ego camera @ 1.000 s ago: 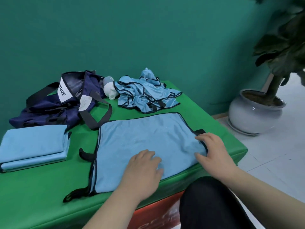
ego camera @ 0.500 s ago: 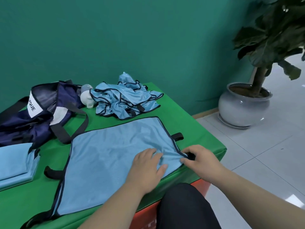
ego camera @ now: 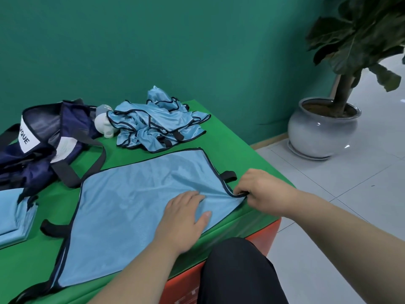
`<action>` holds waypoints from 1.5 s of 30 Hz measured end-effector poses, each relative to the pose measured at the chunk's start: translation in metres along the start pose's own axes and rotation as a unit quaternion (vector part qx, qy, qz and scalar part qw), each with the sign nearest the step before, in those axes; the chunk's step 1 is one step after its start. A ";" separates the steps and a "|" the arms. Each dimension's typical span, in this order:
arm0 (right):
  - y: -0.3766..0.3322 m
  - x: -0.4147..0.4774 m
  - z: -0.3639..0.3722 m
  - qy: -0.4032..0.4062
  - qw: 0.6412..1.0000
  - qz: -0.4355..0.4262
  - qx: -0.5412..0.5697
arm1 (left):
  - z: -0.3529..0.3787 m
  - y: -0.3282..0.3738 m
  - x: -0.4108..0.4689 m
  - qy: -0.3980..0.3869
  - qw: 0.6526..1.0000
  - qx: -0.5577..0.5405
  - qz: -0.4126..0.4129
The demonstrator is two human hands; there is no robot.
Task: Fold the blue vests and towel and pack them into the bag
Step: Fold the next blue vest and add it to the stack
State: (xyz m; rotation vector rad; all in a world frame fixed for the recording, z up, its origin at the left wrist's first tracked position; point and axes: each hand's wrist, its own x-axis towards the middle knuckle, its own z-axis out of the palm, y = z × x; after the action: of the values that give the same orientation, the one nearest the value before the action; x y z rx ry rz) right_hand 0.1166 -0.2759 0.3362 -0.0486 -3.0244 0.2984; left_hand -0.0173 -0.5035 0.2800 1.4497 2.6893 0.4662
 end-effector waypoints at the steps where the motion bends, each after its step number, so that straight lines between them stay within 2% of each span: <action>1: -0.001 -0.001 0.003 0.009 1.000 -0.005 0.004 | 0.000 0.000 0.000 0.001 1.000 0.003 0.000; 8: -0.015 -0.018 0.016 0.027 0.978 0.129 0.164 | 0.000 0.001 -0.001 0.007 1.000 0.006 -0.001; 13: -0.027 0.001 0.026 0.090 0.970 0.152 0.168 | 0.001 0.002 -0.001 0.010 1.000 0.004 -0.003; 17: -0.023 0.008 0.031 0.069 0.979 0.170 0.087 | 0.001 0.001 -0.001 0.008 1.000 0.002 -0.004; 20: -0.019 0.004 0.031 0.082 0.978 0.175 0.072 | 0.001 0.001 -0.001 0.008 1.000 0.000 -0.003; 25: -0.015 -0.005 0.033 0.059 0.983 0.167 0.040 | 0.002 0.000 -0.001 0.010 1.000 0.005 0.000; 27: -0.014 -0.009 0.029 0.091 0.981 0.157 0.074 | 0.002 0.000 -0.001 0.011 1.000 0.001 0.000; 29: -0.014 -0.012 0.026 0.114 0.983 0.102 0.101 | 0.003 0.000 0.000 0.012 1.000 0.002 0.000; 33: -0.003 -0.009 0.034 0.020 1.000 0.018 -0.002 | 0.003 0.000 -0.001 0.018 1.000 -0.003 0.001; 39: 0.016 -0.004 0.033 0.015 0.998 0.065 0.007 | 0.001 0.000 -0.001 0.017 1.000 -0.015 0.000; 42: 0.024 -0.004 0.033 0.033 0.998 0.052 0.020 | 0.002 -0.001 -0.001 0.018 1.000 -0.023 0.001; 45: 0.029 -0.002 0.029 0.052 0.998 0.016 -0.015 | 0.002 -0.001 -0.001 0.019 0.999 -0.030 0.002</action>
State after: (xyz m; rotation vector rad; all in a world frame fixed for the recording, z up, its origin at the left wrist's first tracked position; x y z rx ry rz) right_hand 0.1164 -0.2530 0.3018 -0.1116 -2.9275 0.2464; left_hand -0.0173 -0.5049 0.2777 1.4459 2.6780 0.5752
